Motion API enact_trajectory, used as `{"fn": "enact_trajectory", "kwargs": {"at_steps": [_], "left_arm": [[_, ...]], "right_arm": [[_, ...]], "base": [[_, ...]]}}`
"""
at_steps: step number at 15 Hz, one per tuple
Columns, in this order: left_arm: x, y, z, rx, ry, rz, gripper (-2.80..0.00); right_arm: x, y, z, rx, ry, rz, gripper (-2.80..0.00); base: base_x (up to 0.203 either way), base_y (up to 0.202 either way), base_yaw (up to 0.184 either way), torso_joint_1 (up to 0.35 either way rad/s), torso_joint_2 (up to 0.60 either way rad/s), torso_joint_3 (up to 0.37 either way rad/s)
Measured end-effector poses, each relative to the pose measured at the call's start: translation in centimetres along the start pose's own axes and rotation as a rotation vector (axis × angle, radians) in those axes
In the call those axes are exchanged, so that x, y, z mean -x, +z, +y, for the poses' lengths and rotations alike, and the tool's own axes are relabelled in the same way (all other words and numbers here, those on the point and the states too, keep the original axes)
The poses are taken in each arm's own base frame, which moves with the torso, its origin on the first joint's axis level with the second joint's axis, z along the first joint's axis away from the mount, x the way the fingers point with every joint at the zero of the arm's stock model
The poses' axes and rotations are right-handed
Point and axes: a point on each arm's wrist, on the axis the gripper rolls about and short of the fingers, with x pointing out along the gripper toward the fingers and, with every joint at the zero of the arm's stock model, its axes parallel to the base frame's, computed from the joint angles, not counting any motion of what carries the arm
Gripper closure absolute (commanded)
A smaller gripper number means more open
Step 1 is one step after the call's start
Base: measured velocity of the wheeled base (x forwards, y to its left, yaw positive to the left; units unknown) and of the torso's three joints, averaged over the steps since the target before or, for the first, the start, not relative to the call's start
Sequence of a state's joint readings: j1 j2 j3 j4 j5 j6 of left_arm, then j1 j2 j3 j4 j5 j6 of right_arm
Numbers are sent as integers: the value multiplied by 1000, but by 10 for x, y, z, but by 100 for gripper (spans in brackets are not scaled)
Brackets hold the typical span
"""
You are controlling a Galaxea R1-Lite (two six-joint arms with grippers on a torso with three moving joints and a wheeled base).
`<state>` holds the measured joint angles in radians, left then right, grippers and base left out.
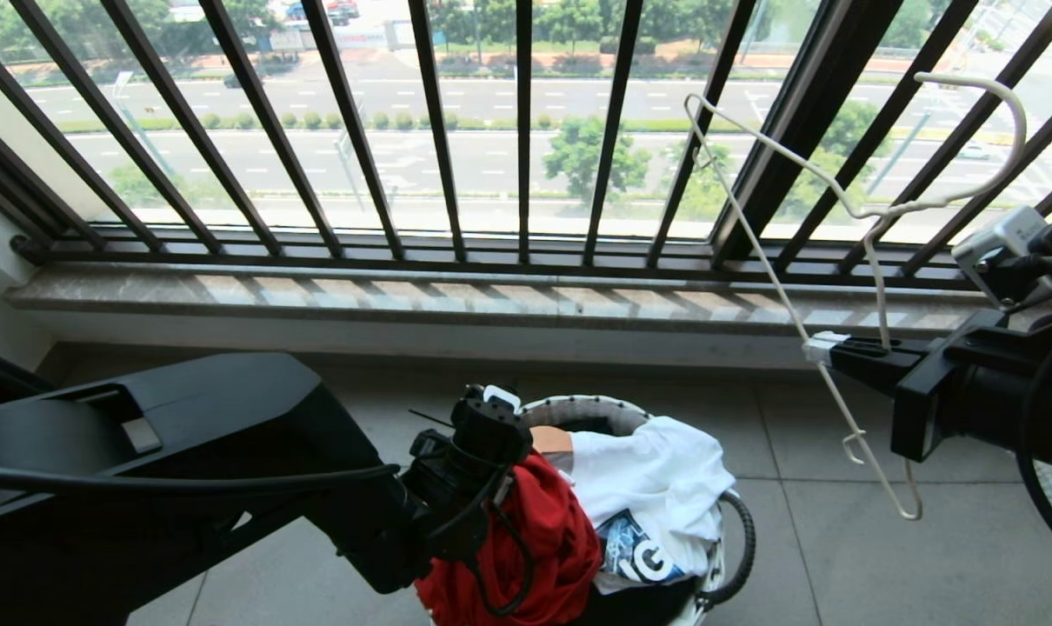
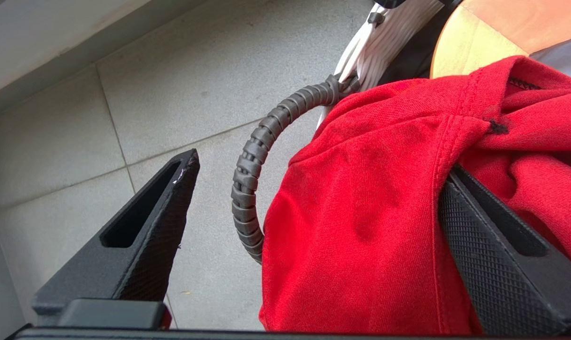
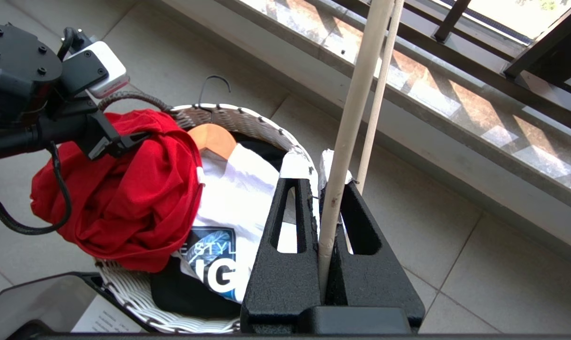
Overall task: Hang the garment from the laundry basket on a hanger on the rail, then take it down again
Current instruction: Pick up clothes from the basket
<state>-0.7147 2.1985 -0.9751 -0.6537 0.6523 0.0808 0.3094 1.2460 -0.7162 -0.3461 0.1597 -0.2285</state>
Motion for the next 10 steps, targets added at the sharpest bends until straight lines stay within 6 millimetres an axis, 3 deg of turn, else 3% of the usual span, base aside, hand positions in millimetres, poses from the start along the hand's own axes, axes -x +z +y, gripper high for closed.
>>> {"fn": "enact_trajectory", "kwargs": {"at_steps": [10], "left_arm": [[6, 13, 16, 26, 21, -31, -280]], "right_arm": [[0, 0, 0, 0, 0, 1, 0]], "base": [[0, 0, 0, 0, 0, 0]]}}
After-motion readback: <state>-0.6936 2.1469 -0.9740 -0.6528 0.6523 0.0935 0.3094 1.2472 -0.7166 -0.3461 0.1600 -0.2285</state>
